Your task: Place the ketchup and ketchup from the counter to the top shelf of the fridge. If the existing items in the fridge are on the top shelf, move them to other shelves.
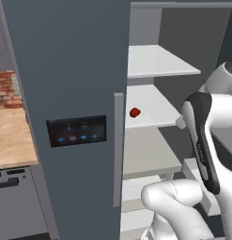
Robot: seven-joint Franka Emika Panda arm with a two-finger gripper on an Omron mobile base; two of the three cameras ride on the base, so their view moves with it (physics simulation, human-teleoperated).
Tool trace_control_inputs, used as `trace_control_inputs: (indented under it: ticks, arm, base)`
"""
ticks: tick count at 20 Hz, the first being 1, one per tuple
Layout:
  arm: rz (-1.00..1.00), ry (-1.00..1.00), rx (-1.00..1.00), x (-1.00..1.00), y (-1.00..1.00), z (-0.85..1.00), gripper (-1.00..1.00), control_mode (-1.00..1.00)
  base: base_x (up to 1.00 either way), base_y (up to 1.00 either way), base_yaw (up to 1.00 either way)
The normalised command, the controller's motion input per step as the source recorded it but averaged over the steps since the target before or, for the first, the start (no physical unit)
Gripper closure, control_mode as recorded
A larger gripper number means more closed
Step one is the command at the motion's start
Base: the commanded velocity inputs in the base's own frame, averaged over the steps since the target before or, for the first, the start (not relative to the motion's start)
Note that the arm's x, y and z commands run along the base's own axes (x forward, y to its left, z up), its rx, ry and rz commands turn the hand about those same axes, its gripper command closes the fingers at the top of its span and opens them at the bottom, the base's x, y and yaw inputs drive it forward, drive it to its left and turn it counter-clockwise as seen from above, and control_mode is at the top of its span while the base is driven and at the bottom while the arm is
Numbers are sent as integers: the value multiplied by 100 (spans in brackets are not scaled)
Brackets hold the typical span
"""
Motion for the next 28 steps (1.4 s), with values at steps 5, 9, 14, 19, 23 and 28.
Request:
trace_control_inputs:
  ticks: [5, 9, 14, 19, 23, 28]
  arm:
    - [0, 0, 11, 72, 0, -36, 100, -100]
    - [-4, 0, 16, 61, 0, -41, 100, -100]
    - [-6, 0, 21, 44, 0, -25, 100, -100]
    - [-1, 0, 0, 35, 3, -2, 100, -100]
    - [-1, 0, -2, 18, 0, -38, 100, -100]
    - [-1, 0, -5, 0, 3, -70, 100, -100]
  base:
    - [0, 0, 0]
    - [0, 0, 0]
    - [0, 0, 0]
    - [0, 0, 0]
    - [0, 0, 0]
    - [0, 0, 0]
